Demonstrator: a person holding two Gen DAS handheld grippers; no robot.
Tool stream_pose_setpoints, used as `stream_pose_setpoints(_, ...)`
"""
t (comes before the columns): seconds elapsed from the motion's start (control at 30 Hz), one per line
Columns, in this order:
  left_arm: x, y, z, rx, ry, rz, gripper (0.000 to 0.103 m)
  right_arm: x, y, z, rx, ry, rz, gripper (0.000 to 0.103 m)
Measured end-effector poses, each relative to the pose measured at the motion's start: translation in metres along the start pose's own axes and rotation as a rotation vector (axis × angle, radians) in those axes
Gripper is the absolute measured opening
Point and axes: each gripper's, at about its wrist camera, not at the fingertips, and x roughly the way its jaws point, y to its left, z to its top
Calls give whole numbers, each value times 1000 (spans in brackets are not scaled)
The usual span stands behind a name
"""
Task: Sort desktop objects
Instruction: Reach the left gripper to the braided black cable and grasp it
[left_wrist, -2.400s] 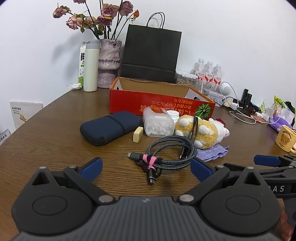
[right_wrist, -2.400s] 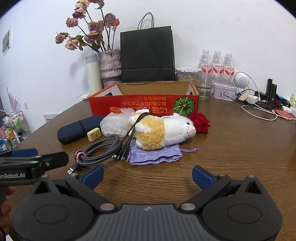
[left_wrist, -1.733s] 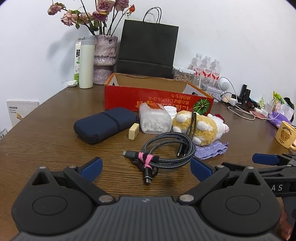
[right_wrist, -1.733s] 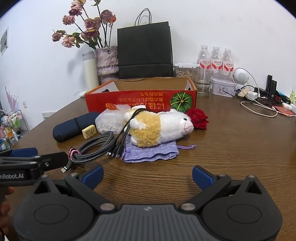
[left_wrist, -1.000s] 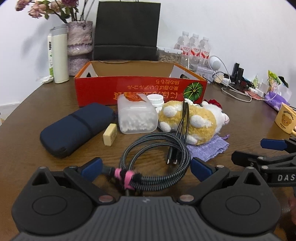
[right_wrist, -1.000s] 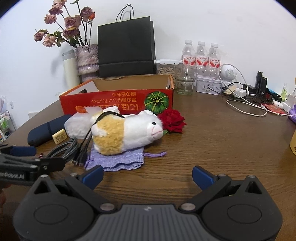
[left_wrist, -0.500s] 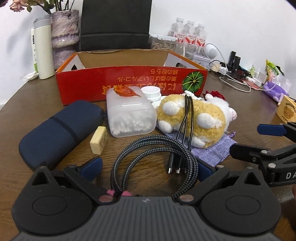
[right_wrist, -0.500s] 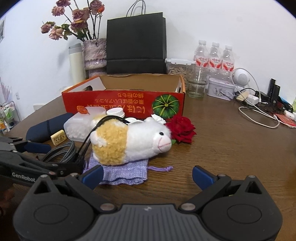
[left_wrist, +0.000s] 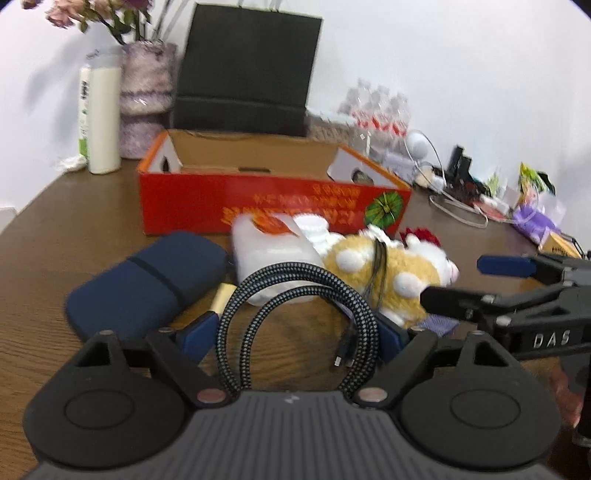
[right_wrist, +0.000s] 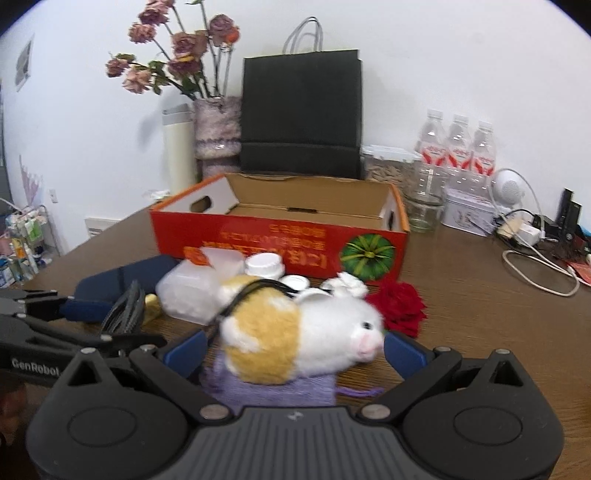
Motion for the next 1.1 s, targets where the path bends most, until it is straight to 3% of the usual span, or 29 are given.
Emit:
stream_pose_setpoints(0.17,-20,22,1,-41,-39,49,86,-2,20,-1,6,2,56,100)
stream_pose_setpoints(0.43,-39,54,-2,-75,-67,96,87,4,58,-8,15,55,112,80)
stream_pose_setpoints(0.57,-45,65,-6,-84,-69,92,87,23,67,-6,45,89,89,71)
stream_pose_setpoints(0.63,-46,68,-7,-85,-72,90,87,30,70,-4,64,94,79,62)
stream_pose_setpoints(0.97,-47,74,-7,-99,-72,56,87,63,65,3,195,122,17,57)
stream_pose_setpoints(1.03,-46,73,-7,-99,-69,55,87,65,64,4,204,117,14,37)
stream_pose_setpoints(1.1,-45,73,-8,-98,-66,57,87,67,63,3,210,118,10,31)
